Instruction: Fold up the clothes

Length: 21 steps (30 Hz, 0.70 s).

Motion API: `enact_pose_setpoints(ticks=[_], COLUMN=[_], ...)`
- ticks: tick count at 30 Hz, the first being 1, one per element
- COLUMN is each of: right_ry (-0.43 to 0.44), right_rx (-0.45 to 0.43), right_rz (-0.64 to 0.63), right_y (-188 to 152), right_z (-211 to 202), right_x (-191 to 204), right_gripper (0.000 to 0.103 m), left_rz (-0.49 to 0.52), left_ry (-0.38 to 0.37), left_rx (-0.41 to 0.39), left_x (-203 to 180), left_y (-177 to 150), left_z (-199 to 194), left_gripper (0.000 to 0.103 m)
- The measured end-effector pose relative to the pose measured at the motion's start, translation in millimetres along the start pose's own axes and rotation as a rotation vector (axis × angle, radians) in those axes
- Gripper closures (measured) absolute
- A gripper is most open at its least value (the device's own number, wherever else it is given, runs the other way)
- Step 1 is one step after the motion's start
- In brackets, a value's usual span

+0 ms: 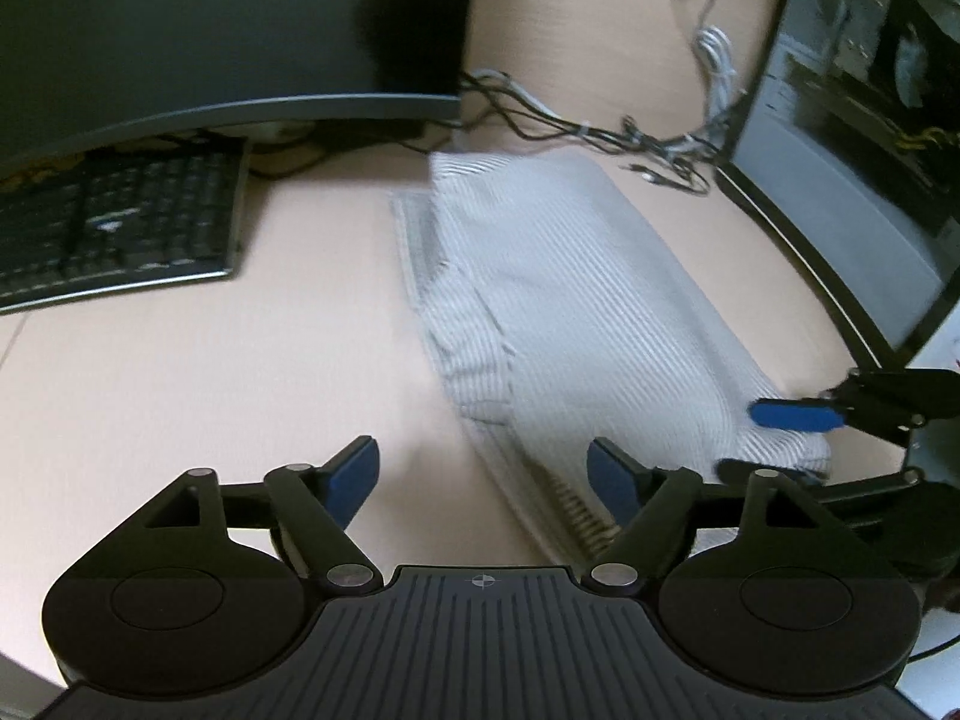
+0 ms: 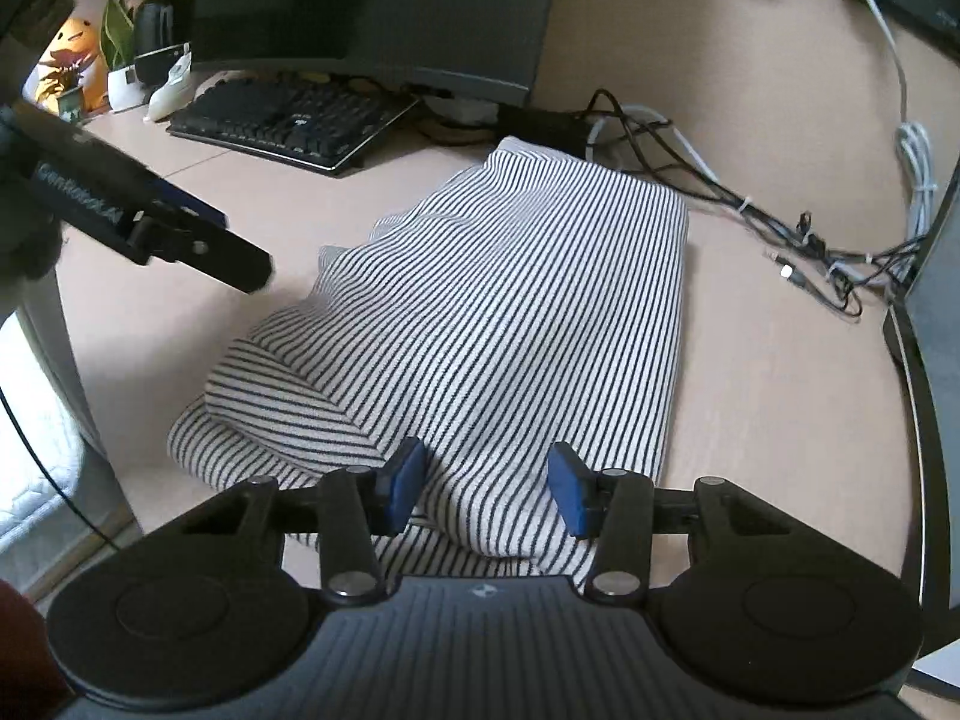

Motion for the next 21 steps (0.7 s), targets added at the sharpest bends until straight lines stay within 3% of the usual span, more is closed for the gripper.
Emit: enact_pose_setpoints(ticks=[4,6,17,21], right_ry=[-0.002,0.011,0.116,0.088], right_rx=[-0.013,-0.038,-0.088,-0.116], right_rz=[-0.076,-0.132,-0.493,-0.603], right_y=[3.0,3.9,-15.3,-18.6], right_z=[-15.7,-29.3,-50.8,-40.6], right_x=[-0.8,3.8,66.1,81.7], right_gripper=[0.042,0.04,0.04,0.039], left_rz=[0.008,0.006,-0.025,-0.032], left_ry=[0.017,0.02,0.049,0.042], left_rx=[-0.011,-0.018,-0.054,-0.046], left_x=[7.2,10.0,18.8,20.0], left_y=[-3.1,-6.2,-13.9,-19.7], left_z=[-10.6,-15.3,-23.8,-23.3], left_gripper=[0.014,0.012,0.009,0.008])
Point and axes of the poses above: each gripper's, at about its wrist camera, not at the fingertips, and z roughly the way its jaws point, x to its left, y to its top, the point moved 10 cm from there along z, roughly the way its jaws point, and after that the axes turned 12 degrees about -y, right-handed, at the moved point
